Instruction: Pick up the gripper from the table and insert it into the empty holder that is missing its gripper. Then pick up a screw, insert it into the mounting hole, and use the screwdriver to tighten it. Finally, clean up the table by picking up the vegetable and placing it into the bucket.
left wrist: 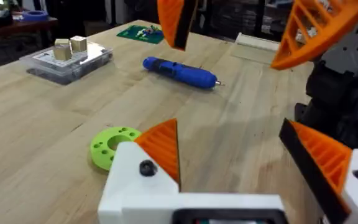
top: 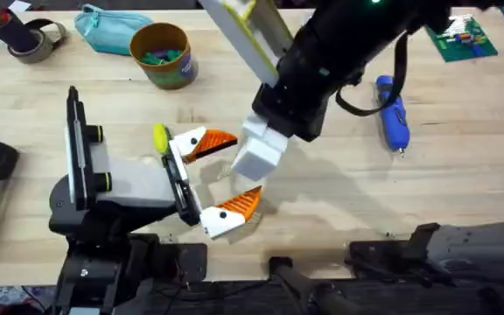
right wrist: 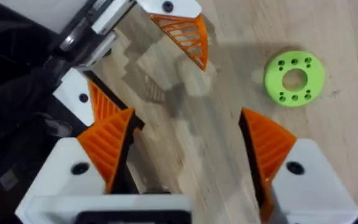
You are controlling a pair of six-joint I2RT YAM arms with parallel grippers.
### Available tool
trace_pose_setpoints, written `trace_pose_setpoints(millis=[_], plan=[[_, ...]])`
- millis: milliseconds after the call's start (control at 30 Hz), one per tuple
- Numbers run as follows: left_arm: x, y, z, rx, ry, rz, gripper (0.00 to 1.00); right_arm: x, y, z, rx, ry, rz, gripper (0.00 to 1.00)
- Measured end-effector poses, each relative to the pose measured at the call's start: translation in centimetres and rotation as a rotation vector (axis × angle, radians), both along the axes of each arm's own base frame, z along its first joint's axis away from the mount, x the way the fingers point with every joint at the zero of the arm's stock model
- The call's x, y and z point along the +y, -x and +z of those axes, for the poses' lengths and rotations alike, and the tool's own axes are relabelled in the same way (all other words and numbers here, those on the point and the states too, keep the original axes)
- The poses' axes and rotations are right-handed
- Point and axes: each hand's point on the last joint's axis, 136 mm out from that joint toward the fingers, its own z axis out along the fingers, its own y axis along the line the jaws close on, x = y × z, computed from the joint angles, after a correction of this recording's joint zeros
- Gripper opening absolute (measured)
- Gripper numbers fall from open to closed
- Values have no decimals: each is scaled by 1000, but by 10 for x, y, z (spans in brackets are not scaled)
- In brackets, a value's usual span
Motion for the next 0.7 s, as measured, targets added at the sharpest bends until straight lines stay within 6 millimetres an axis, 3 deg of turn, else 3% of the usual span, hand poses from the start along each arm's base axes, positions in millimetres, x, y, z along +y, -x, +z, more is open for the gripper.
trace_pose_setpoints(millis=[133, 300, 700], plan=[[0, 0, 0, -1, 0, 0, 990, 2, 2, 1, 6, -14, 17, 988], [-1, 1, 15, -101, 5, -13, 990, 5, 1, 2, -2, -26, 27, 988], [-2, 3, 15, -100, 6, -26, 990, 6, 1, 3, -2, -31, 31, 988]])
